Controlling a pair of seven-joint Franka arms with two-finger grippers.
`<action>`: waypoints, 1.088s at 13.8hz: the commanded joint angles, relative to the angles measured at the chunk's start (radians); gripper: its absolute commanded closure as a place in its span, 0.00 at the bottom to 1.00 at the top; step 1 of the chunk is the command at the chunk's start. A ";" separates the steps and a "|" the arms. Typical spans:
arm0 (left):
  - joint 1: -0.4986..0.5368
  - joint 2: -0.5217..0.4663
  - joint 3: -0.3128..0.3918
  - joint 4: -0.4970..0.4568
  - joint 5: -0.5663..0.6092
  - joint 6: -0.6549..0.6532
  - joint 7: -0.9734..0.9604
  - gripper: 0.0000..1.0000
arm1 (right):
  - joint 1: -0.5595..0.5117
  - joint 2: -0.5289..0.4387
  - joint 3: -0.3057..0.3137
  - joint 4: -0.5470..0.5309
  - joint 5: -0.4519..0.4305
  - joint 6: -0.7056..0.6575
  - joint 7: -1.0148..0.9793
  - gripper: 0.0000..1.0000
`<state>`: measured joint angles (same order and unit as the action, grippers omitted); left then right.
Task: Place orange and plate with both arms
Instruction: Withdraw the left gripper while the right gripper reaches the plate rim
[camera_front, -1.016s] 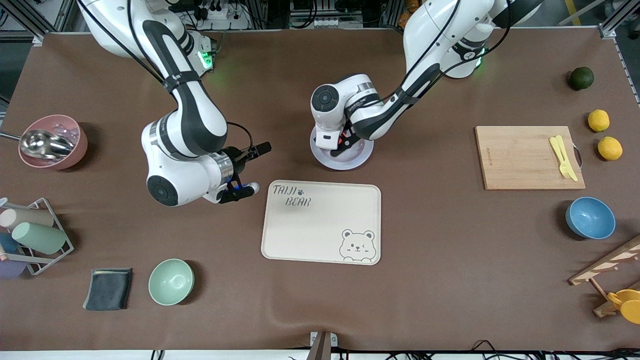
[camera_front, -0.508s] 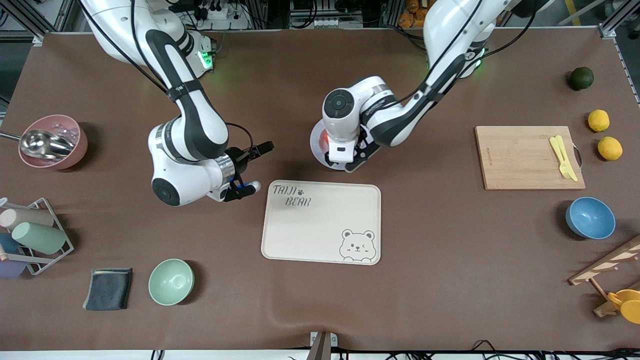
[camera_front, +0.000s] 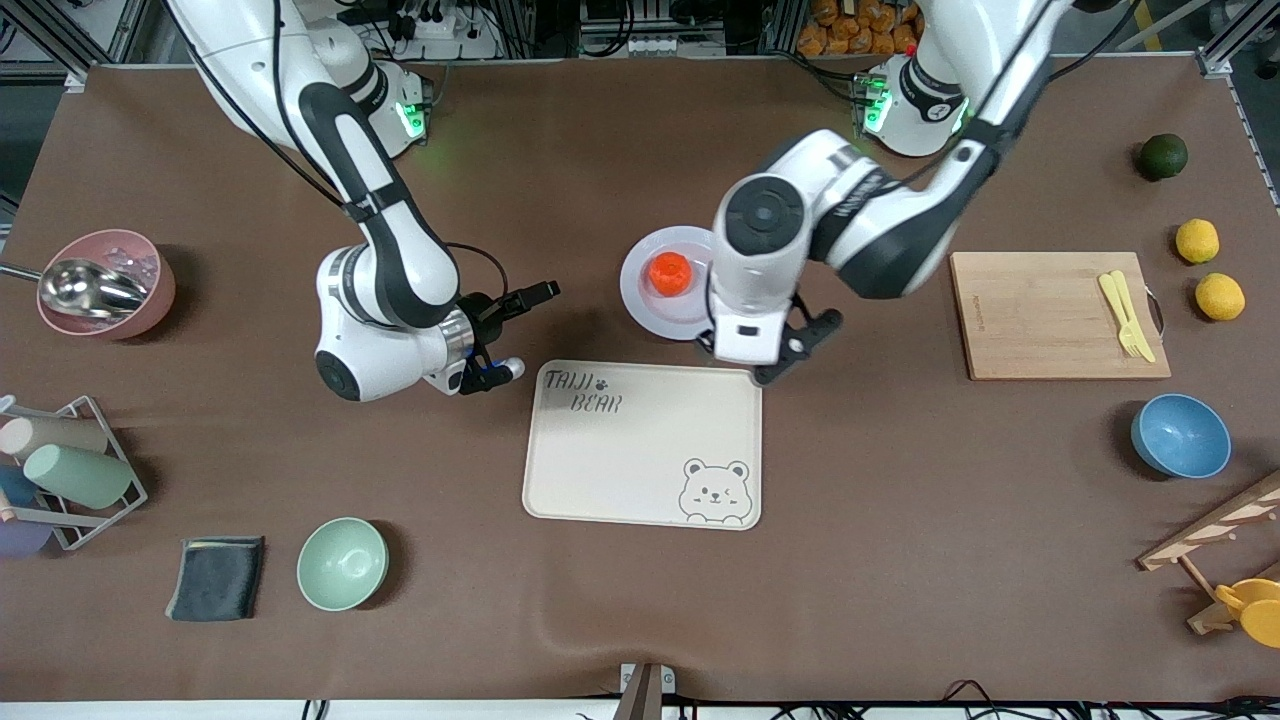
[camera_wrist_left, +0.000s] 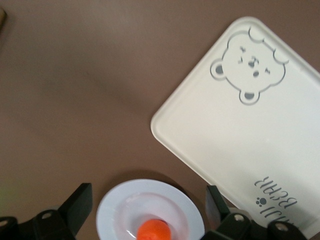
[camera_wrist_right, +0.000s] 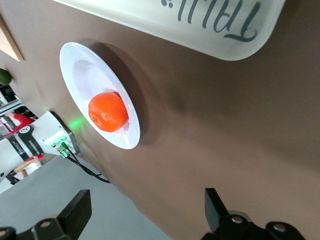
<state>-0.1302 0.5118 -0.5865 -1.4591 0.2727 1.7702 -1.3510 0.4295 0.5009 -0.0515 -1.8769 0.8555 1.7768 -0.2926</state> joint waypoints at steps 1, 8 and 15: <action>0.159 -0.082 -0.012 0.025 -0.043 -0.060 0.236 0.00 | 0.057 -0.064 -0.002 -0.122 0.080 0.097 -0.037 0.00; 0.420 -0.255 -0.007 0.022 -0.024 -0.061 0.660 0.00 | 0.170 -0.062 -0.002 -0.214 0.233 0.243 -0.040 0.00; 0.159 -0.404 0.427 0.009 -0.102 -0.146 0.900 0.00 | 0.285 -0.042 -0.002 -0.245 0.410 0.389 -0.040 0.00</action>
<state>0.2523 0.1386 -0.4078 -1.4187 0.2073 1.6352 -0.4802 0.7081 0.4774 -0.0450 -2.0963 1.2148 2.1543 -0.3199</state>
